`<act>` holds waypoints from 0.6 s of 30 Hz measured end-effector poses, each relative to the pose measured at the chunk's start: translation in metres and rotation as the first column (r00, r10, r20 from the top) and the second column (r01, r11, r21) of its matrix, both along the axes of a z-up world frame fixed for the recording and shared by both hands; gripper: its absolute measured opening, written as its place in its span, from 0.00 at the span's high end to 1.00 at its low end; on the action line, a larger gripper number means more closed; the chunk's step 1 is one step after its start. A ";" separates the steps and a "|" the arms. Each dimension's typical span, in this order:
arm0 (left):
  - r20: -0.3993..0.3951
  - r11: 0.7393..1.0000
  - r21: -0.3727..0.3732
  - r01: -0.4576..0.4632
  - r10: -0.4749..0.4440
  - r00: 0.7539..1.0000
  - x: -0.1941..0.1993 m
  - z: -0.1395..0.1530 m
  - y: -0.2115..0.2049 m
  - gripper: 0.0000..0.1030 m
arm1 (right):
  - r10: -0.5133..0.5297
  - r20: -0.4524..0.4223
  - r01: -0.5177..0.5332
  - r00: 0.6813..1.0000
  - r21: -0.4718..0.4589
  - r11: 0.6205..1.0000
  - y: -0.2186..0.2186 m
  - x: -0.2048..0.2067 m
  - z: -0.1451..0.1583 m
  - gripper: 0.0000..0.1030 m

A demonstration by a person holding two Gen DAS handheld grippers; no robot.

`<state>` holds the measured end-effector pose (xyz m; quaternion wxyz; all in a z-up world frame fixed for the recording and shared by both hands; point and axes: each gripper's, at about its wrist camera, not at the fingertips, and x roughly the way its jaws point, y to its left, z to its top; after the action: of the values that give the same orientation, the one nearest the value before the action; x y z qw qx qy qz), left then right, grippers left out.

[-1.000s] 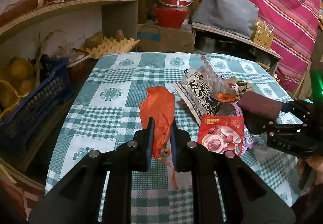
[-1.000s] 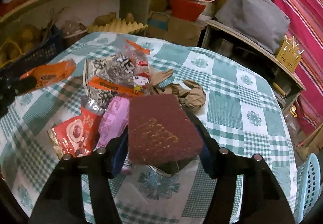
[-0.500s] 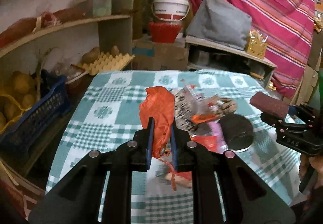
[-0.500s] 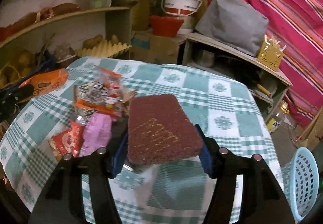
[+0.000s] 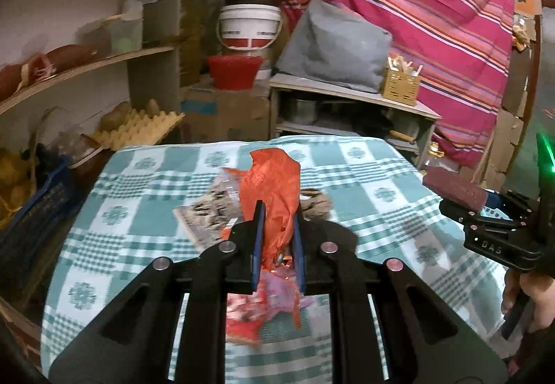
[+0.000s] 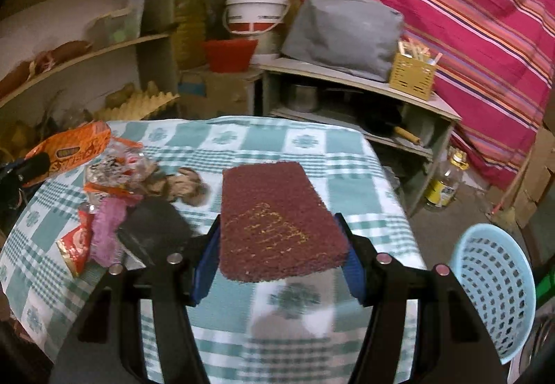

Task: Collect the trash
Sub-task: 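Grasp the second maroon scouring pad with the right tool, then carry both items over the basket and open both tools to drop them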

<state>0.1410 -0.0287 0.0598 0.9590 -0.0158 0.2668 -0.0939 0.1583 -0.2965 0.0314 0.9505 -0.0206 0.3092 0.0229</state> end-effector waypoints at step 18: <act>-0.017 0.989 0.022 0.149 -0.149 0.989 0.008 -0.013 -0.130 0.87 | -0.230 -0.002 0.229 0.973 0.071 0.971 -0.155 -0.043 0.000 0.41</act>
<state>0.1485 -0.1591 0.0464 0.9475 0.0148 0.2755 -0.1619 0.1157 -0.4514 0.0314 0.9479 0.0488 0.3054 -0.0762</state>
